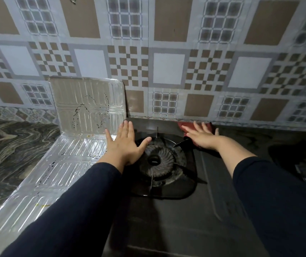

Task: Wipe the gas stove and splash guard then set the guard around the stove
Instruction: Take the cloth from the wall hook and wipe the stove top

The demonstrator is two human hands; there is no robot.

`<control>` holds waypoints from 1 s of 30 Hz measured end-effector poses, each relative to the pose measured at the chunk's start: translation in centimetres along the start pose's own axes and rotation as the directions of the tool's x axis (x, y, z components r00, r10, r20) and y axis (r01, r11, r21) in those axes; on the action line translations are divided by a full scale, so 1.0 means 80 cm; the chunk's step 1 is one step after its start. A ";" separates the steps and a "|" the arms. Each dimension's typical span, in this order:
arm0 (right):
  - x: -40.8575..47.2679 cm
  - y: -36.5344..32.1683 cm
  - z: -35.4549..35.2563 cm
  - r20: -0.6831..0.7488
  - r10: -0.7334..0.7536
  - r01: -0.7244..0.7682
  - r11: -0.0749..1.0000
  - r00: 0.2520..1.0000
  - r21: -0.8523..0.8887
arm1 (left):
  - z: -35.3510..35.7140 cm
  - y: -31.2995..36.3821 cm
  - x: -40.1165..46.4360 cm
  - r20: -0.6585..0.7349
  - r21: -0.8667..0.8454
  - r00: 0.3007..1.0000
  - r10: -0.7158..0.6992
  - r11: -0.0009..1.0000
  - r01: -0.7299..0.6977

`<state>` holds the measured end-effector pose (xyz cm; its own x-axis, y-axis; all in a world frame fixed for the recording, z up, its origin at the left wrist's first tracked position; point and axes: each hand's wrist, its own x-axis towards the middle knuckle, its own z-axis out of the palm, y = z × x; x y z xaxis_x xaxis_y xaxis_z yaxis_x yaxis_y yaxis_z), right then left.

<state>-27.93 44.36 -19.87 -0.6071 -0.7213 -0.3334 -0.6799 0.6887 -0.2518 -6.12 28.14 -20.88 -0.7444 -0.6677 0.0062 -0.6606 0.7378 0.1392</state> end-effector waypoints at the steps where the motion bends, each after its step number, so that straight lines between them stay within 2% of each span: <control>1: -0.008 0.002 0.006 -0.022 0.022 -0.022 1.000 1.000 -0.003 | 0.000 0.000 -0.001 0.000 -0.010 1.000 0.004 1.000 -0.004; 7: -0.059 0.002 0.038 -0.163 0.145 -0.145 0.989 0.976 0.009 | -0.008 0.002 -0.008 0.003 -0.018 0.999 0.040 0.999 -0.040; 13: -0.130 -0.003 0.071 -0.232 0.185 -0.191 0.982 0.955 -0.003 | -0.022 0.030 -0.018 -0.122 0.061 0.978 0.167 0.985 -0.160; 20: -0.230 -0.012 0.117 -0.303 0.129 -0.143 0.989 0.944 -0.025 | -0.004 0.141 -0.087 -0.092 -0.022 0.937 0.338 0.940 -0.341; 24: -0.274 0.023 0.125 -0.330 0.170 -0.191 0.981 0.929 -0.034 | 0.013 0.189 -0.137 -0.077 -0.008 0.881 0.467 0.883 -0.469; 30: -0.323 0.094 0.126 -0.357 0.281 -0.286 0.957 0.891 0.041 | 0.031 0.224 -0.182 0.062 0.041 0.876 0.479 0.876 -0.481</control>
<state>-13.23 68.90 -22.33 -0.8789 -0.4750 -0.0433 -0.4605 0.8686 -0.1829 -7.36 51.31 -20.93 -0.9742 -0.2256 0.0107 -0.2242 0.9714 0.0779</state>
